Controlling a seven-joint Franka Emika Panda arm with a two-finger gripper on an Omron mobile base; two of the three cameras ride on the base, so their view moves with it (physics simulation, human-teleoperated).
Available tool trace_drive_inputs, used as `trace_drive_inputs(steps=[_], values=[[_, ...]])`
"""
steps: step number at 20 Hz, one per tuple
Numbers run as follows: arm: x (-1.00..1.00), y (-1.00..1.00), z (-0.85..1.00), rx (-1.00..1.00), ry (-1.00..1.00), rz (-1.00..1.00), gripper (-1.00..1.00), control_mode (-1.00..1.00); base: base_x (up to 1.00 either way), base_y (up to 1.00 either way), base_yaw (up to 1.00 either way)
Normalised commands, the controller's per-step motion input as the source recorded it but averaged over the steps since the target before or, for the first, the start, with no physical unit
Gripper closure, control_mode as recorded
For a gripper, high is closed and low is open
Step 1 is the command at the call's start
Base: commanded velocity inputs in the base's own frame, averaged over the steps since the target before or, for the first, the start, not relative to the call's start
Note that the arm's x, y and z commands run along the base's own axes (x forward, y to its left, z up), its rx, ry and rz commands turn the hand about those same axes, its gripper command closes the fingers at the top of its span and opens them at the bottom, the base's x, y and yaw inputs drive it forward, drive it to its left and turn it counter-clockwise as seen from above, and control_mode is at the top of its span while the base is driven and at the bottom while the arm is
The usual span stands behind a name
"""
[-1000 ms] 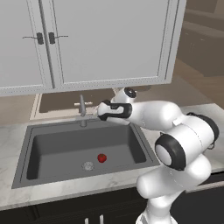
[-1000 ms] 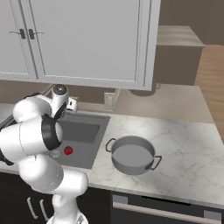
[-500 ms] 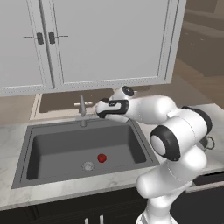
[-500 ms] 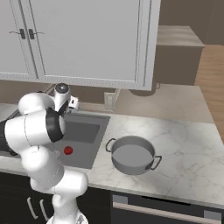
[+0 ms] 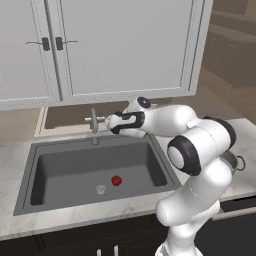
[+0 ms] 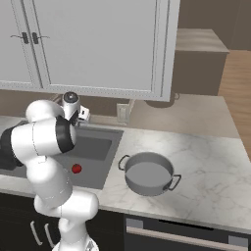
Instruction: Dump the tomato from the pot into the sink. Then turn on the water and wash the tomato. Then turn off the water and put the tomato back in the pot.
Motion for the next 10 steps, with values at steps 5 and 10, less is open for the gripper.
trace_drive_inputs(steps=[5, 10], values=[[0.04, 0.03, -0.07, 0.0, 0.0, -0.03, -1.0, -1.0, 0.0, 0.0, 0.0], [0.07, 0.0, -0.14, 0.0, 0.0, -0.03, -1.0, -1.0, 0.0, 0.0, 0.0]])
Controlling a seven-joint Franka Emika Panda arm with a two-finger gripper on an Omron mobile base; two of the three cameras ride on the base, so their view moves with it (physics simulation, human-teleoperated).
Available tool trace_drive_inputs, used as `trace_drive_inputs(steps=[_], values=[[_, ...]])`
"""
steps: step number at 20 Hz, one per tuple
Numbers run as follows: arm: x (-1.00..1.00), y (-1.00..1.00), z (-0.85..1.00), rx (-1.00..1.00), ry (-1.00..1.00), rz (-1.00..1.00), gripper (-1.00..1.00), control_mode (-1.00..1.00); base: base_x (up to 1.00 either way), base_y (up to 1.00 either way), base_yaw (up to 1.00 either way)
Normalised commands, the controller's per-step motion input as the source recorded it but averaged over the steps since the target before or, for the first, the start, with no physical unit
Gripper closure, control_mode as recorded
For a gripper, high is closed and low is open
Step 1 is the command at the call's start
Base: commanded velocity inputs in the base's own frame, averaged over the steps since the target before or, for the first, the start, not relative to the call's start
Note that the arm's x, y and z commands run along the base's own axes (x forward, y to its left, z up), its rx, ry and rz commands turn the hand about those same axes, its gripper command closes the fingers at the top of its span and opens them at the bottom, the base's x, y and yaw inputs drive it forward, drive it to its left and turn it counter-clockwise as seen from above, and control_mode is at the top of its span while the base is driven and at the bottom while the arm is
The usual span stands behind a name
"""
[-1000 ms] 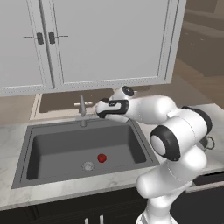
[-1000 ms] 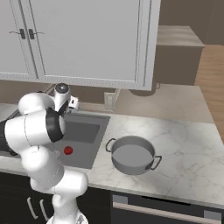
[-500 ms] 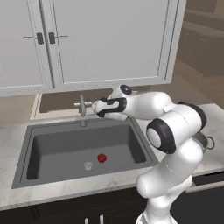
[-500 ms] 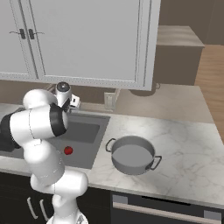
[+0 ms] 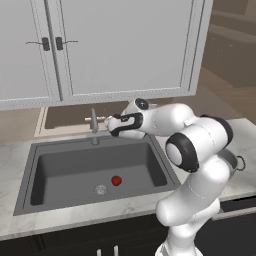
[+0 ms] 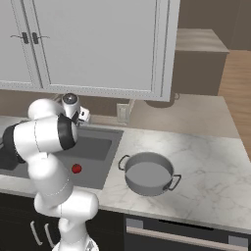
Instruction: Dump the tomato from the pot into the sink. Then turn on the water and wash the tomato. Then turn off the water and put the tomato back in the pot.
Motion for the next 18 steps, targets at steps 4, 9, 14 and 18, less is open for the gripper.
trace_drive_inputs(steps=[4, 9, 14, 18], values=[[0.2, 0.03, -0.13, 0.0, 0.0, -0.02, -1.0, -1.0, 0.0, 0.0, 0.0], [0.19, 0.06, -0.1, 0.0, -0.01, 0.0, -1.0, -1.0, 0.0, 0.0, 0.0], [0.19, 0.08, -0.11, 0.0, 0.0, 0.0, -1.0, -1.0, 0.0, 0.0, 0.0], [0.24, 0.07, -0.12, 0.0, 0.0, 0.0, -1.0, -1.0, 0.0, 0.0, 0.0]])
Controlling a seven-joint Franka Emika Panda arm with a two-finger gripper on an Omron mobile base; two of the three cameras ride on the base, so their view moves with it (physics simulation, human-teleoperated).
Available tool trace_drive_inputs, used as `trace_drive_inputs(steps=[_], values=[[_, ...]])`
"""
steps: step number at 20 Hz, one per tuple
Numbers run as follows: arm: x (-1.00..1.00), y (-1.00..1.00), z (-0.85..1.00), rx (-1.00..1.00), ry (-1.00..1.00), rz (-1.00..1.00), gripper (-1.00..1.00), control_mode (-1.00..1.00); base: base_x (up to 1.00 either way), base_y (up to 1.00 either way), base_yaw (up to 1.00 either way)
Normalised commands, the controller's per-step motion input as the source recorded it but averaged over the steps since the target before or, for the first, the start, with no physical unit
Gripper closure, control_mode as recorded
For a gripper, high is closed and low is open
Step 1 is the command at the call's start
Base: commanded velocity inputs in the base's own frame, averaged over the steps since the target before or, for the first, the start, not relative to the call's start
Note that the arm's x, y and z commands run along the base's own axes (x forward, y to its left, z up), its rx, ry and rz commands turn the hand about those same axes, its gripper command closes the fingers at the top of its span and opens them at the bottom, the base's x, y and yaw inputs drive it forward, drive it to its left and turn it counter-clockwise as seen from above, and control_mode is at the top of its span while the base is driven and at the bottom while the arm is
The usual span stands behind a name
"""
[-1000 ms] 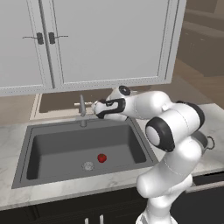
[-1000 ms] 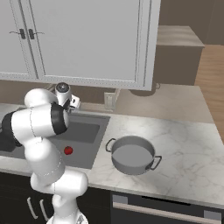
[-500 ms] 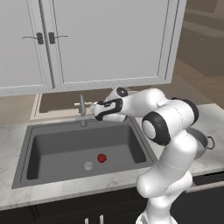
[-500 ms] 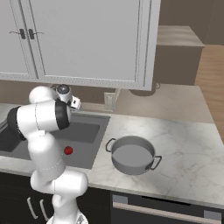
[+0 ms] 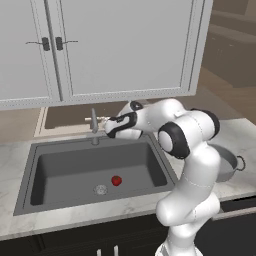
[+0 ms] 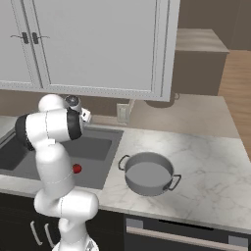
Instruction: Dump the tomato from the pot into the sink. Then turn on the water and wash the tomato. Then turn off the water and put the tomato back in the pot.
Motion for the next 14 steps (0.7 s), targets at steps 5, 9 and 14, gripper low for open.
trace_drive_inputs(steps=[5, 9, 14], values=[[0.28, 0.09, -0.07, 0.0, 0.0, 0.0, -1.0, -1.0, 0.0, 0.0, 0.0], [0.3, 0.1, -0.04, 0.0, 0.0, -0.01, -1.0, -1.0, 0.0, 0.0, 0.0], [0.28, 0.1, -0.1, 0.0, 0.0, -0.02, -1.0, -1.0, 0.0, 0.0, 0.0]])
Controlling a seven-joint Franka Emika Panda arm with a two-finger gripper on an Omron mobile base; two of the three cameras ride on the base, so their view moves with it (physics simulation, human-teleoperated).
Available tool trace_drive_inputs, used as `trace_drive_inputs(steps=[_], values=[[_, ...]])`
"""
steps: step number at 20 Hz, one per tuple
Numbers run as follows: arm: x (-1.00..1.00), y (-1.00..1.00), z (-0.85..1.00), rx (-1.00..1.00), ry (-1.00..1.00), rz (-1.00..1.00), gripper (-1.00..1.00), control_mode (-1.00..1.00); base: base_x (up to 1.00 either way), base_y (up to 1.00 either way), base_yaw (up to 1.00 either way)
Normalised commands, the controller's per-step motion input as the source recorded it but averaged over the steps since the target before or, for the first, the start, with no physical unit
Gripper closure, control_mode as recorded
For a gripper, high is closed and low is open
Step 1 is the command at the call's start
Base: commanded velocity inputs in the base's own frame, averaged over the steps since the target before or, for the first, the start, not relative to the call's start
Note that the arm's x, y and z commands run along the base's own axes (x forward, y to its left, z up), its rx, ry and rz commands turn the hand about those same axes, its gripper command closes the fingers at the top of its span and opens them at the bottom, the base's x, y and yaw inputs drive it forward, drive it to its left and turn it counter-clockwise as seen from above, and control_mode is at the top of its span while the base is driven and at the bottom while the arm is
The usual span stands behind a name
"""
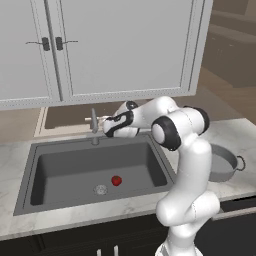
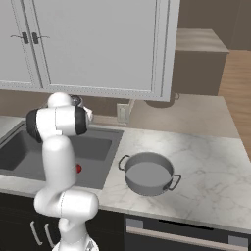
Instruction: Dump the tomato from the pot into the sink. Then turn on the water and wash the tomato. Then turn off the water and put the tomato back in the pot.
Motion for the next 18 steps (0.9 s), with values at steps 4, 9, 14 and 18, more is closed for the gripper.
trace_drive_inputs(steps=[4, 9, 14, 18], values=[[0.27, 0.07, -0.12, 0.0, 0.0, -0.02, -1.0, -1.0, 0.0, 0.0, 0.0], [0.24, 0.07, -0.13, 0.0, 0.0, -0.03, -1.0, -1.0, 0.0, 0.0, 0.0], [0.28, 0.08, -0.15, 0.0, 0.0, -0.03, -1.0, -1.0, 0.0, 0.0, 0.0], [0.32, 0.13, -0.13, 0.0, 0.0, -0.05, -1.0, -1.0, 0.0, 0.0, 0.0]])
